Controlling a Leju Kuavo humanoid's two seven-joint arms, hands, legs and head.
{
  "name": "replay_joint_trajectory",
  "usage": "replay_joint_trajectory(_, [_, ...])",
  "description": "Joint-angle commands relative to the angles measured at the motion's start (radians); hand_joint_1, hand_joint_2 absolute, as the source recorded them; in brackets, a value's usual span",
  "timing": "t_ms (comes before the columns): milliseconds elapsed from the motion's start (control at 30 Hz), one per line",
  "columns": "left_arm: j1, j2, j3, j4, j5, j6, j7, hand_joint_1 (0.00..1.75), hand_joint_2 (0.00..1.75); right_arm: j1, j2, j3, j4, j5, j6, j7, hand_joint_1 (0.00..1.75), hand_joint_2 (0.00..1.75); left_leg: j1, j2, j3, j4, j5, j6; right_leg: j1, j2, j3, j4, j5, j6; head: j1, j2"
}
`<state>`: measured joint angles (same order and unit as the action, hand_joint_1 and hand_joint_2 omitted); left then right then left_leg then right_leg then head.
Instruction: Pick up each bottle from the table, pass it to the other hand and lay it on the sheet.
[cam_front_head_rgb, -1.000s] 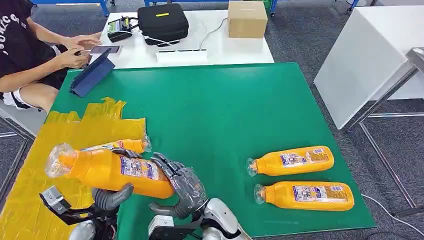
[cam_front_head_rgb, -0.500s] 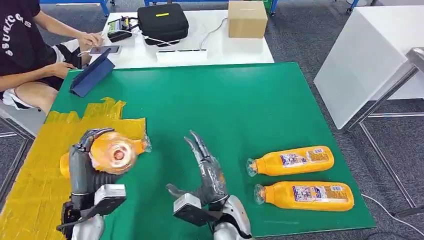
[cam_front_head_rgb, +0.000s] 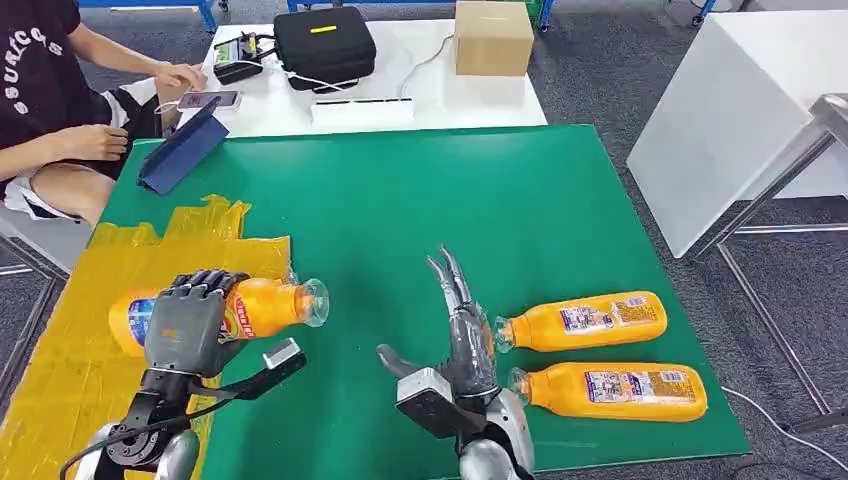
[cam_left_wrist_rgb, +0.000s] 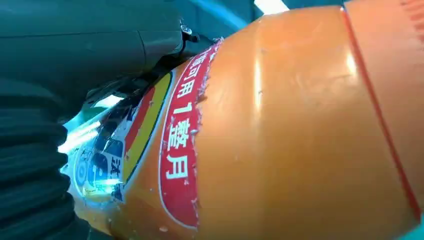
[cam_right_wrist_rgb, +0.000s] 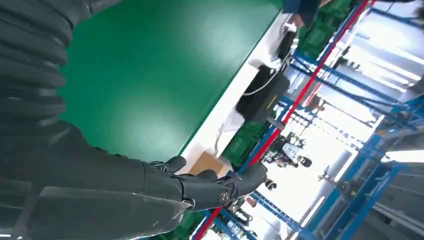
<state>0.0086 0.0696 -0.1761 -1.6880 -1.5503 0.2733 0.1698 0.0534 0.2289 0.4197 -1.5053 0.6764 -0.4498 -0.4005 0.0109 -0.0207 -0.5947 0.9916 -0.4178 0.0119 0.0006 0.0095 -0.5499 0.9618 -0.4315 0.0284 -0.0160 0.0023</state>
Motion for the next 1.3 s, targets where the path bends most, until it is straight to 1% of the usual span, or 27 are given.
replay_joint_trajectory(33, [-0.005,0.183,-0.146,0.054,-0.02,-0.091,0.077,1.75,1.75,0.024,0.001,-0.094,-0.042,0.007,0.006,0.011,0.0,1.75,0.0,0.001,0.003,-0.001,-0.001,0.0,0.0,0.0,0.003,-0.001,-0.001,0.0,-0.001,0.0])
replay_joint_trajectory(100, [-0.005,0.183,-0.146,0.054,-0.02,-0.091,0.077,1.75,1.75,0.024,0.001,-0.094,-0.042,0.007,0.006,0.011,0.0,1.75,0.0,0.0,0.002,-0.001,-0.001,0.0,0.0,-0.002,0.003,-0.001,-0.001,0.0,-0.001,0.0])
replay_joint_trajectory(133, [-0.005,0.183,-0.146,0.054,-0.02,-0.091,0.077,1.75,1.75,0.024,0.001,-0.094,-0.042,0.007,0.006,0.011,0.0,1.75,0.0,0.0,0.005,-0.001,-0.002,0.0,0.0,-0.003,0.006,-0.002,-0.003,0.0,-0.001,0.0])
replay_joint_trajectory(200, [-0.007,0.183,-0.147,0.054,-0.02,-0.093,0.077,1.75,1.75,0.024,0.003,-0.093,-0.042,0.007,0.006,0.011,0.0,1.75,0.0,0.0,0.001,-0.001,0.0,0.0,0.0,-0.001,0.001,-0.001,-0.001,0.0,0.0,0.0])
replay_joint_trajectory(233, [-0.007,0.183,-0.147,0.054,-0.02,-0.093,0.077,1.75,1.75,0.024,0.003,-0.093,-0.042,0.007,0.006,0.011,0.0,1.75,0.0,0.001,0.003,-0.001,-0.002,0.0,0.0,-0.001,0.004,-0.001,-0.002,0.0,0.0,0.0])
replay_joint_trajectory(300, [-0.007,0.183,-0.147,0.054,-0.02,-0.093,0.077,1.75,1.75,0.024,0.003,-0.093,-0.042,0.007,0.006,0.011,0.0,1.75,0.0,0.001,0.002,-0.001,-0.001,0.0,0.0,-0.001,0.002,-0.001,-0.001,0.0,0.0,0.0])
replay_joint_trajectory(333, [-0.007,0.183,-0.147,0.054,-0.02,-0.093,0.077,1.75,1.75,0.024,0.003,-0.093,-0.042,0.007,0.006,0.011,0.0,1.75,0.0,0.001,0.004,-0.001,-0.002,0.0,0.0,-0.001,0.005,-0.001,-0.002,0.0,0.0,0.0])
replay_joint_trajectory(367, [0.004,0.261,-0.211,0.038,-0.02,-0.214,0.136,1.75,1.75,0.024,0.005,-0.102,-0.04,0.008,0.002,0.014,0.0,1.75,0.0,0.0,0.002,-0.001,-0.001,0.0,0.0,-0.002,0.003,-0.001,-0.002,0.0,0.0,0.0])
replay_joint_trajectory(400, [0.034,0.267,-0.195,0.037,-0.02,-0.209,0.113,1.75,1.75,0.022,0.005,-0.107,-0.037,0.01,0.002,0.014,0.0,1.75,0.0,0.0,0.004,-0.001,-0.002,0.0,0.001,-0.003,0.005,-0.001,-0.002,0.0,0.0,0.0])
replay_joint_trajectory(433, [0.068,0.273,-0.162,0.038,-0.02,-0.213,0.065,1.75,1.75,0.019,0.004,-0.111,-0.031,0.011,0.003,0.013,0.0,1.75,0.0,0.001,0.002,-0.001,-0.001,0.0,0.0,0.0,0.003,-0.001,-0.001,0.0,0.0,0.0])
replay_joint_trajectory(467, [0.084,0.28,-0.141,0.044,-0.02,-0.221,0.034,1.75,1.75,0.016,0.004,-0.116,-0.025,0.011,0.001,0.011,0.0,1.75,-0.001,0.003,0.005,-0.002,-0.002,0.0,0.0,0.001,0.005,-0.001,-0.002,0.0,0.0,0.0])
replay_joint_trajectory(500, [0.089,0.286,-0.129,0.056,-0.02,-0.224,0.016,1.75,1.75,0.012,0.006,-0.118,-0.019,0.01,0.002,0.008,0.0,1.75,0.0,0.005,0.003,-0.002,-0.002,0.0,0.0,0.003,0.003,-0.001,-0.001,0.0,0.0,0.0])
replay_joint_trajectory(533, [0.079,0.282,-0.121,0.079,-0.02,-0.225,-0.001,1.75,1.75,0.007,0.006,-0.121,-0.013,0.008,0.003,0.006,0.0,1.75,0.0,0.008,0.007,-0.002,-0.003,-0.001,0.001,0.005,0.006,-0.002,-0.002,-0.001,-0.001,0.0])
replay_joint_trajectory(600, [0.024,0.231,-0.105,0.145,-0.001,-0.205,-0.042,1.75,1.75,-0.002,0.009,-0.12,-0.003,0.007,0.004,0.002,0.0,1.75,0.0,0.001,0.003,-0.002,-0.001,0.0,0.001,0.0,0.003,-0.001,-0.001,0.0,0.0,0.0])
replay_joint_trajectory(633, [-0.028,0.197,-0.105,0.209,0.001,-0.208,-0.051,1.75,1.75,-0.009,0.011,-0.117,0.004,0.007,0.004,-0.001,0.0,1.75,0.0,0.0,0.005,-0.002,-0.001,0.0,0.001,-0.002,0.006,-0.002,-0.002,0.0,0.0,0.0])
replay_joint_trajectory(667, [-0.06,0.181,-0.11,0.25,0.005,-0.218,-0.057,1.75,1.75,-0.014,0.011,-0.114,0.008,0.007,0.005,-0.002,0.0,1.75,0.0,-0.002,0.002,-0.002,0.0,0.0,0.001,-0.004,0.003,-0.002,-0.001,0.0,0.0,0.0])
replay_joint_trajectory(700, [-0.087,0.171,-0.113,0.288,0.011,-0.224,-0.059,1.75,1.75,-0.02,0.012,-0.112,0.013,0.006,0.006,-0.003,0.0,1.75,0.0,-0.004,0.004,-0.003,0.0,0.0,0.001,-0.006,0.005,-0.002,-0.002,0.0,0.0,0.0])
replay_joint_trajectory(733, [-0.115,0.16,-0.114,0.334,0.021,-0.226,-0.061,1.75,1.75,-0.027,0.014,-0.109,0.021,0.005,0.007,-0.003,0.0,1.75,0.0,-0.004,0.001,-0.002,0.001,0.0,0.0,-0.005,0.002,-0.001,-0.001,0.0,0.0,0.0])
replay_joint_trajectory(767, [-0.123,0.157,-0.113,0.349,0.027,-0.225,-0.063,1.75,1.75,-0.029,0.015,-0.108,0.024,0.005,0.007,-0.003,0.0,1.75,0.0,-0.004,0.003,-0.003,0.001,0.0,0.001,-0.007,0.005,-0.003,-0.001,0.0,0.0,0.0])
replay_joint_trajectory(833, [-0.126,0.158,-0.11,0.355,0.031,-0.223,-0.064,1.75,1.75,-0.03,0.016,-0.107,0.026,0.005,0.007,-0.003,0.0,1.75,-0.001,-0.002,0.002,-0.002,0.001,0.0,0.0,-0.003,0.003,-0.001,-0.001,0.0,0.0,0.0])
replay_joint_trajectory(933, [-0.12,0.162,-0.108,0.355,0.034,-0.217,-0.068,1.75,1.75,-0.03,0.015,-0.106,0.027,0.005,0.006,-0.003,0.0,1.75,0.0,0.0,0.003,-0.002,0.0,-0.001,0.001,-0.002,0.004,-0.002,-0.001,0.0,0.0,0.0])
replay_joint_trajectory(1033, [-0.12,0.162,-0.108,0.355,0.034,-0.217,-0.068,1.75,1.75,-0.03,0.015,-0.106,0.027,0.005,0.006,-0.003,0.0,1.75,0.0,-0.001,0.003,-0.002,0.0,-0.001,0.001,-0.003,0.005,-0.002,-0.001,0.0,0.0,0.0])
replay_joint_trajectory(1133, [-0.12,0.162,-0.108,0.355,0.034,-0.217,-0.068,1.75,1.75,-0.03,0.015,-0.106,0.027,0.005,0.006,-0.003,0.0,1.75,0.0,0.0,0.001,-0.001,0.001,-0.001,0.001,-0.002,0.002,-0.001,-0.001,0.0,0.0,0.0])
replay_joint_trajectory(1167, [-0.119,0.162,-0.108,0.354,0.034,-0.217,-0.068,1.75,1.75,-0.03,0.015,-0.106,0.027,0.005,0.007,-0.003,0.0,1.75,0.0,0.0,0.003,-0.002,0.0,-0.001,0.001,-0.003,0.005,-0.001,-0.002,0.0,0.0,0.0])
replay_joint_trajectory(1200, [-0.123,0.159,-0.101,0.362,0.044,-0.219,-0.067,1.75,1.75,-0.032,0.014,-0.103,0.032,0.004,0.007,-0.003,0.0,1.75,0.0,0.0,0.001,-0.001,0.0,-0.001,0.001,-0.002,0.002,-0.001,-0.001,0.0,0.0,0.0])
replay_joint_trajectory(1300, [-0.146,0.146,-0.089,0.402,0.056,-0.217,-0.061,1.75,1.75,-0.034,0.016,-0.099,0.041,0.004,0.007,-0.002,0.0,1.75,0.0,0.0,0.001,-0.001,0.001,-0.001,0.001,-0.002,0.002,-0.001,-0.001,0.0,0.0,0.0])
